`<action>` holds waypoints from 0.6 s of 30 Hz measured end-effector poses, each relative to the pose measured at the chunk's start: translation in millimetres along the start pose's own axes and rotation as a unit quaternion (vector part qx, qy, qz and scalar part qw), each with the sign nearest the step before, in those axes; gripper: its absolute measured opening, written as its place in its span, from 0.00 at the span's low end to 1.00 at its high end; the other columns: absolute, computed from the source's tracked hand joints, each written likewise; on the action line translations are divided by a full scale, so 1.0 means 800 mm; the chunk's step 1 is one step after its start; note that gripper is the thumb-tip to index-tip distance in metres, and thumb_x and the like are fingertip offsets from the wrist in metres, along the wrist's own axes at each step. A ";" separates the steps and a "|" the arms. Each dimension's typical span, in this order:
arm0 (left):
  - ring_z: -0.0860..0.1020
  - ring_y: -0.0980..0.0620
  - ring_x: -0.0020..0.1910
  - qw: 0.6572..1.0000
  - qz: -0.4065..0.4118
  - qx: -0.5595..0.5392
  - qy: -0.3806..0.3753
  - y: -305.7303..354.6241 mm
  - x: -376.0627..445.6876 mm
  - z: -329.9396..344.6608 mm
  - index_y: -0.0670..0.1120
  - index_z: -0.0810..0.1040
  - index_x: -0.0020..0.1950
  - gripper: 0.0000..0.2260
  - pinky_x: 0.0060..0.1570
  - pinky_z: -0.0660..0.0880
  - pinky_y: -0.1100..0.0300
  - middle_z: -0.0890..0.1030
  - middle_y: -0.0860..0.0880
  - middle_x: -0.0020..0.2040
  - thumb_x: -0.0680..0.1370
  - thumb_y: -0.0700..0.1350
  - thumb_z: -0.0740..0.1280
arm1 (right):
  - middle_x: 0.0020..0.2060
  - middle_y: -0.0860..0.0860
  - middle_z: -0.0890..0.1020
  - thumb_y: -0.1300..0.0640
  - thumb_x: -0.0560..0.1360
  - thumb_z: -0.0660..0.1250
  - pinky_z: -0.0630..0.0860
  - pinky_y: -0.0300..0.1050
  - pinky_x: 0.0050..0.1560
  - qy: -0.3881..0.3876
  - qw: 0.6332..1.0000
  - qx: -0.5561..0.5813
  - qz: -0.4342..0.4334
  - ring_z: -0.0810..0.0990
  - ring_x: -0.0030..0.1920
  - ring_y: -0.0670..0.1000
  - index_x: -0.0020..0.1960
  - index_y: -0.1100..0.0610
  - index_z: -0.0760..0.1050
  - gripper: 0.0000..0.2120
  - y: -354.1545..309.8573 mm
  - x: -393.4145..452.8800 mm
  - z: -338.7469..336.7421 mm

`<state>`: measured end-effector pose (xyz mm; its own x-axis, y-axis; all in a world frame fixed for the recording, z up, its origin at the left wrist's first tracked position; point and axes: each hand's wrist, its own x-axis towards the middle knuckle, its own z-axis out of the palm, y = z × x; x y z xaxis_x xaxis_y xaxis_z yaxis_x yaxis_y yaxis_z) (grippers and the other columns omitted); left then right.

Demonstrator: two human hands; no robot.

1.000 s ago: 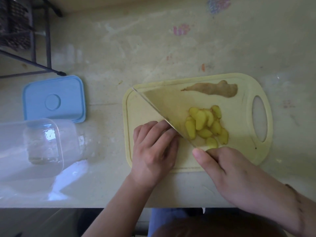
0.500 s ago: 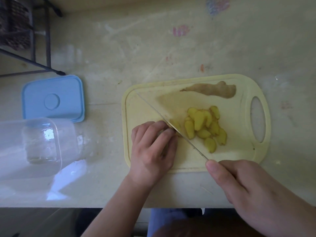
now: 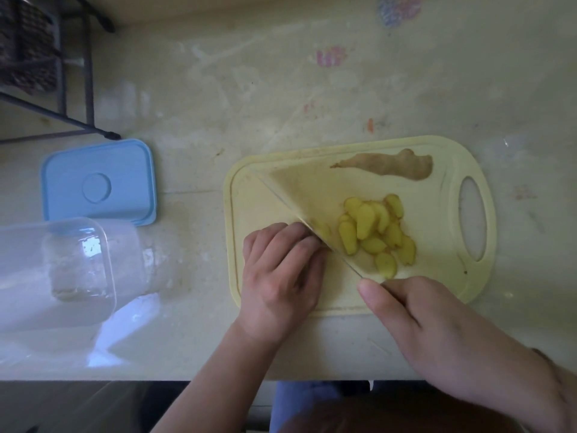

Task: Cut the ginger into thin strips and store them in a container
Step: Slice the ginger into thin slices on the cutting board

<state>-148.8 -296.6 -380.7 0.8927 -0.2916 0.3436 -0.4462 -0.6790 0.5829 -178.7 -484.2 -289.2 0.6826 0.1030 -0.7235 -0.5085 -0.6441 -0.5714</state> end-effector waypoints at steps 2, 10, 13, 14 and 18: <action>0.82 0.43 0.51 1.000 0.002 0.000 -0.001 -0.001 0.000 0.000 0.40 0.86 0.47 0.03 0.49 0.75 0.47 0.84 0.46 0.52 0.77 0.38 0.73 | 0.20 0.44 0.70 0.24 0.70 0.43 0.67 0.43 0.33 0.006 1.000 -0.006 -0.016 0.68 0.25 0.48 0.29 0.54 0.63 0.35 -0.008 0.014 0.005; 0.81 0.43 0.47 1.000 -0.010 -0.001 0.002 -0.001 -0.001 0.000 0.40 0.85 0.45 0.02 0.48 0.75 0.47 0.83 0.46 0.48 0.77 0.39 0.74 | 0.20 0.46 0.65 0.23 0.74 0.45 0.67 0.41 0.32 0.033 0.999 0.039 -0.008 0.66 0.23 0.46 0.29 0.54 0.61 0.36 -0.003 0.015 -0.004; 0.81 0.43 0.47 1.000 -0.010 -0.003 0.004 -0.001 -0.001 -0.001 0.40 0.85 0.45 0.02 0.48 0.74 0.48 0.83 0.46 0.48 0.76 0.38 0.75 | 0.20 0.47 0.65 0.20 0.67 0.44 0.66 0.41 0.30 0.033 0.999 0.029 -0.008 0.65 0.22 0.46 0.31 0.52 0.66 0.36 0.000 0.000 -0.004; 0.81 0.43 0.47 1.000 -0.010 -0.003 0.005 -0.001 -0.001 -0.001 0.40 0.85 0.45 0.02 0.48 0.74 0.48 0.83 0.46 0.48 0.76 0.38 0.75 | 0.20 0.47 0.65 0.19 0.66 0.44 0.66 0.40 0.29 0.026 0.999 0.027 -0.009 0.64 0.22 0.46 0.32 0.50 0.67 0.35 -0.001 -0.005 -0.005; 0.81 0.43 0.48 1.000 -0.010 -0.007 0.005 -0.003 -0.002 -0.001 0.39 0.85 0.46 0.02 0.48 0.74 0.47 0.84 0.46 0.49 0.76 0.38 0.74 | 0.21 0.48 0.68 0.18 0.65 0.43 0.66 0.39 0.28 0.013 1.000 0.010 -0.008 0.67 0.22 0.45 0.35 0.47 0.70 0.35 -0.003 -0.019 -0.006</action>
<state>-149.0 -294.2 -382.3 0.9009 -0.2717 0.3386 -0.4291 -0.6750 0.6002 -185.2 -487.8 -274.9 0.7031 0.0935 -0.7049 -0.5087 -0.6265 -0.5905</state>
